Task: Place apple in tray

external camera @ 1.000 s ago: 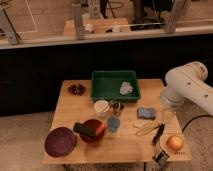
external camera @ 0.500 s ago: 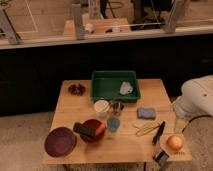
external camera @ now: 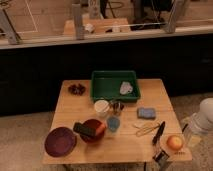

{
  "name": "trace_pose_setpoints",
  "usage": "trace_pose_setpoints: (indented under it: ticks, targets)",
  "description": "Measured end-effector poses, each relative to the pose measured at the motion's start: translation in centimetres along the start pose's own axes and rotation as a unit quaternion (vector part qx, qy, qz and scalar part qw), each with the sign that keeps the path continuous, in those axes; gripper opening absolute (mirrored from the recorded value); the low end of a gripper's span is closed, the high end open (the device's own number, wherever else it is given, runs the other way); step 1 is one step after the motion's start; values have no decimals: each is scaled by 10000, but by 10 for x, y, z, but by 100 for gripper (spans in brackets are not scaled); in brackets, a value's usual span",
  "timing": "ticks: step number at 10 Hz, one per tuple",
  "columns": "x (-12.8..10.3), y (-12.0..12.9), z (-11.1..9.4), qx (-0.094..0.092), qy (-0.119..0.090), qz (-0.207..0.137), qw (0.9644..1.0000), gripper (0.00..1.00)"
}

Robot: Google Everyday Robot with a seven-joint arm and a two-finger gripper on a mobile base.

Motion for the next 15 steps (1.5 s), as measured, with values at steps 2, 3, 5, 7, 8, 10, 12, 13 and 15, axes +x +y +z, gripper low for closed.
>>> trace_pose_setpoints:
  ticks: [2, 3, 5, 7, 8, 10, 12, 13, 15]
  targets:
    - [-7, 12, 5, -172, -220, 25, 9996, 80]
    - [-14, 15, 7, -230, -298, 13, 9993, 80]
    - [-45, 27, 14, -394, -600, -55, 9974, 80]
    - [-56, 38, 22, -509, -723, -114, 9960, 80]
    - [-61, 43, 28, -571, -720, -184, 9956, 80]
    - [-64, 45, 35, -582, -681, -271, 9956, 80]
    - [-57, 48, 38, -604, -567, -289, 9961, 80]
    - [-53, 49, 39, -606, -525, -281, 9964, 80]
    - [-38, 48, 40, -582, -444, -192, 9971, 80]
